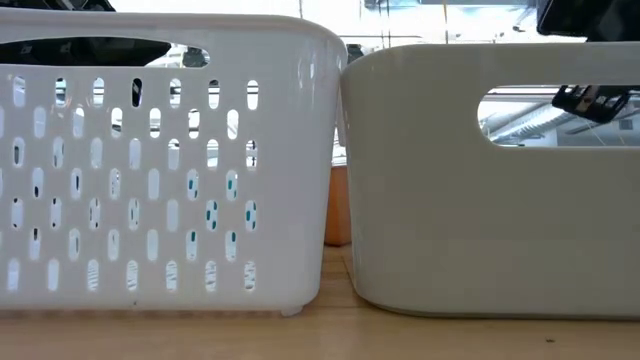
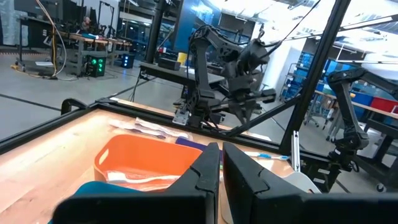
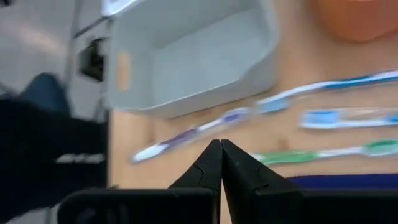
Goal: Pick & Place Toothbrushes
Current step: Put the blue toothbrush into the blue bin
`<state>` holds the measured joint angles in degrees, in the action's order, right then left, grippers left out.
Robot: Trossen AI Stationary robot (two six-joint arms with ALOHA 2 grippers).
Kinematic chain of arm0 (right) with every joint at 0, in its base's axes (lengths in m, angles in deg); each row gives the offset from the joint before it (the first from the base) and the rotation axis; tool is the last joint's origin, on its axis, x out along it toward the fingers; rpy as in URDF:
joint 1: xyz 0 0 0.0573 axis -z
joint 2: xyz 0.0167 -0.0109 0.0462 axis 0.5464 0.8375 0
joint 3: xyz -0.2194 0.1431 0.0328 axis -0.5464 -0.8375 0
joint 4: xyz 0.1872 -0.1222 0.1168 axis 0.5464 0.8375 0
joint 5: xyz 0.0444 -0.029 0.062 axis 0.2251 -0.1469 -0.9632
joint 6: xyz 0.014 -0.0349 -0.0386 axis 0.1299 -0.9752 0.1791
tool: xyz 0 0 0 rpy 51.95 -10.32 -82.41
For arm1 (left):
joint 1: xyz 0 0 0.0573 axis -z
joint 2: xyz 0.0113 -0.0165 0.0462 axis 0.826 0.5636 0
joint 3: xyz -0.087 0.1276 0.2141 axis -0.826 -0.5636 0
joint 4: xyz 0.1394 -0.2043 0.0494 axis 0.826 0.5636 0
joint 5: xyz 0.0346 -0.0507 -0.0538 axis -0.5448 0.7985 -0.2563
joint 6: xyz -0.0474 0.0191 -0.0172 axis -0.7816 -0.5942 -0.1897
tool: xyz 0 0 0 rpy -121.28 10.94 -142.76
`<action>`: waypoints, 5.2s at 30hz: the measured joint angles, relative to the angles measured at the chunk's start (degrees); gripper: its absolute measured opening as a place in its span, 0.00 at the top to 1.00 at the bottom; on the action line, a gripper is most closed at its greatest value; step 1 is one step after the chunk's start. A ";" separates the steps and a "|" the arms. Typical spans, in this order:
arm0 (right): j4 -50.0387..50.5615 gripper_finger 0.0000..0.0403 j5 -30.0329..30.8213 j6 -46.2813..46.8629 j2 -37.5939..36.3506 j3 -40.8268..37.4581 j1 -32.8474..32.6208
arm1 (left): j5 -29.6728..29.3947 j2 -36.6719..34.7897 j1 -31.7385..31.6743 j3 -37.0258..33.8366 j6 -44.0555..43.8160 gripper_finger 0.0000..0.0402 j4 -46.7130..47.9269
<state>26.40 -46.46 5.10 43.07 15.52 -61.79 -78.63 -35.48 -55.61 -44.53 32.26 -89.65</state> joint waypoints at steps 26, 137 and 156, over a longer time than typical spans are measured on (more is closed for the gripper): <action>6.06 0.80 2.64 -38.49 1.91 0.00 15.58 | 0.00 0.00 0.02 0.00 -0.15 0.95 0.00; 6.52 0.95 7.09 -116.87 27.66 5.60 40.61 | -0.66 0.01 0.02 0.00 -1.35 0.95 -0.02; 20.11 0.96 10.23 -107.25 10.94 5.72 40.65 | -2.16 0.00 -0.01 0.00 -1.22 0.95 -0.28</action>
<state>46.51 -36.24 -102.16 54.01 21.24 -21.14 -80.79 -35.48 -55.62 -44.53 31.04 -89.93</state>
